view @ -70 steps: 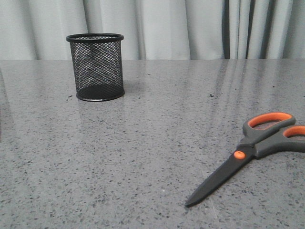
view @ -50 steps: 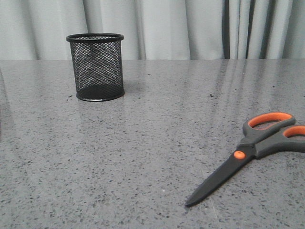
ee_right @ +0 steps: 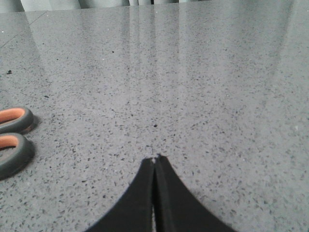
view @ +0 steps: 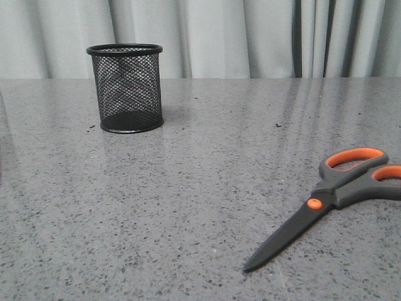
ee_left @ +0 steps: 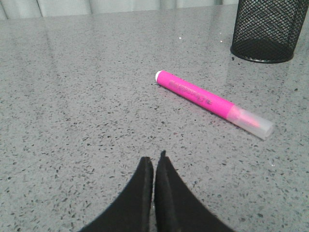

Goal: Put pen and scissors into bin
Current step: 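Move the left gripper down toward the pink highlighter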

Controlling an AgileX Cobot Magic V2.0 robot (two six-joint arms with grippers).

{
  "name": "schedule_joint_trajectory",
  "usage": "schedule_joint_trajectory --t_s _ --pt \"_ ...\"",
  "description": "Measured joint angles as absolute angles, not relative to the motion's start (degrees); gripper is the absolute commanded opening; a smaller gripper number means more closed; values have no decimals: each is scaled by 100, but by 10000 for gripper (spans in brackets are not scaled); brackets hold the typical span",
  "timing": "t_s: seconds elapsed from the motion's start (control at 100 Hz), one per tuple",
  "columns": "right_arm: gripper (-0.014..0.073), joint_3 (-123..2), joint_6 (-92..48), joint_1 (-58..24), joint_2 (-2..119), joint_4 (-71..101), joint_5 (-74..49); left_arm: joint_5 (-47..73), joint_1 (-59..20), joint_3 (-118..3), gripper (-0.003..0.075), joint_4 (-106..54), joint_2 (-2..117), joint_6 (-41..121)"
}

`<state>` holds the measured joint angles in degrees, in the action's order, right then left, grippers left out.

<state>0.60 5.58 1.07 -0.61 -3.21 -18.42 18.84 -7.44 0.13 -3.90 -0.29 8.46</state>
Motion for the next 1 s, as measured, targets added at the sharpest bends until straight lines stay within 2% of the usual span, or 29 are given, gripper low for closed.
schedule_joint_trajectory --t_s 0.1,0.39,0.62,0.68,0.77,0.81,0.87,0.93,1.0 --pt "-69 60 558 107 -61 -277 -1432 1597 -744 13 -19 -825 -29 846" --pt "-69 60 558 107 -61 832 742 -593 -744 13 -19 -3367 -29 846" --pt "-69 60 558 107 -61 934 1398 -978 -744 13 -13 -4390 -29 846" --pt "-68 60 584 107 -65 1112 1415 -933 -744 13 22 -4418 -29 846" --pt "-67 4 619 107 -65 1306 1164 -630 -744 -28 154 -4234 -29 846" --pt "-67 -90 619 107 -65 1344 1008 -390 -744 -92 239 -4014 -29 846" --pt "-67 -292 619 107 0 1345 734 -52 -744 -333 315 -3626 47 846" --pt "-50 -592 622 107 201 1333 502 234 -744 -688 360 -3364 328 846" --pt "21 -953 633 107 569 1312 167 540 -744 -1102 360 -3193 828 846"
